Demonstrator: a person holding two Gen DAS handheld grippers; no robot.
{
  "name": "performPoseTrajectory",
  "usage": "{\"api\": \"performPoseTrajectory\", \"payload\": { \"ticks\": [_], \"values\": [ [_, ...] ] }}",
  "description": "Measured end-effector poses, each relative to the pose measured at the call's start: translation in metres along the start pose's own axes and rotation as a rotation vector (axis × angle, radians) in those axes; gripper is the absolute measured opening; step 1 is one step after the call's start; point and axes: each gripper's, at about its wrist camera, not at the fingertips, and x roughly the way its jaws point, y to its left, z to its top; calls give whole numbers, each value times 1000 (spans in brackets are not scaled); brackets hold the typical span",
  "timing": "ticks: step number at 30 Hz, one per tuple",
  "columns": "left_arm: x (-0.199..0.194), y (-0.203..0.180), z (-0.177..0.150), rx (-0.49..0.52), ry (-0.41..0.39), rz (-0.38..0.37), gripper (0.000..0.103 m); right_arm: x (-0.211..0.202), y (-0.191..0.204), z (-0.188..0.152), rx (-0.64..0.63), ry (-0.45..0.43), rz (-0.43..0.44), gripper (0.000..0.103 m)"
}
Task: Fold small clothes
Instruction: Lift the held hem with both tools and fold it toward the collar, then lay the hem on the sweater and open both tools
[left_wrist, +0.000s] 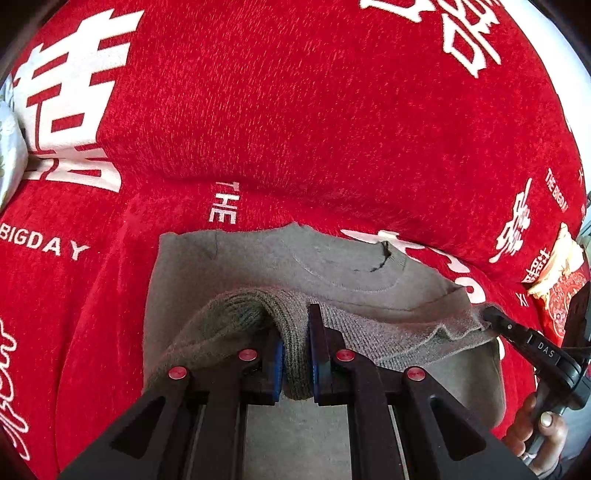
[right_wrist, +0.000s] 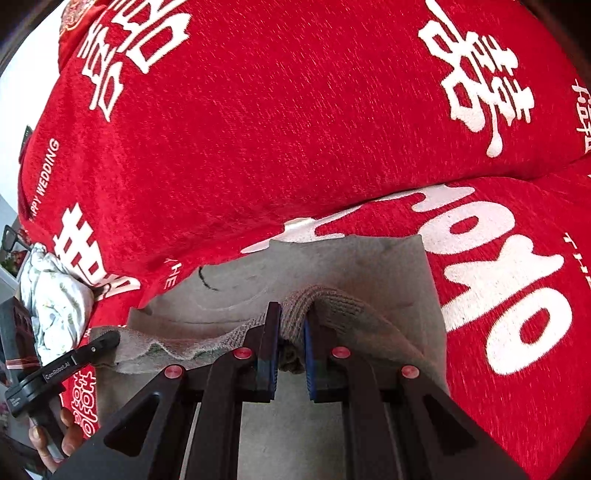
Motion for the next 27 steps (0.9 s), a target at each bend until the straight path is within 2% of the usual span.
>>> {"api": "performPoseTrajectory", "payload": {
  "ticks": [7, 12, 14, 15, 17, 18, 20, 22, 25, 27],
  "values": [
    [35, 12, 8, -34, 69, 7, 12, 27, -4, 7, 5, 27, -27, 13],
    [60, 33, 14, -136, 142, -52, 14, 45, -6, 13, 2, 48, -44, 13],
    [69, 41, 15, -181, 178, -85, 14, 51, -7, 17, 6, 66, -30, 19],
    [72, 44, 15, -208, 191, -104, 15, 53, -9, 19, 18, 69, -24, 27],
    [75, 55, 15, -294, 207, -180, 28, 51, -12, 23, 42, 56, -15, 81],
    [75, 61, 15, -346, 211, -255, 51, 48, -14, 24, 50, 31, -20, 87],
    [70, 73, 14, -448, 175, -358, 68, 38, -15, 25, 50, -19, -20, 87],
    [64, 77, 16, -470, 156, -360, 68, 37, -16, 23, 49, -3, -2, 87],
    [46, 72, 17, -406, 97, -309, 68, 32, -12, 20, 18, -9, -11, 87],
    [30, 62, 17, -308, 39, -268, 68, 29, -2, 15, -52, -13, -19, 87]
  ]
}}
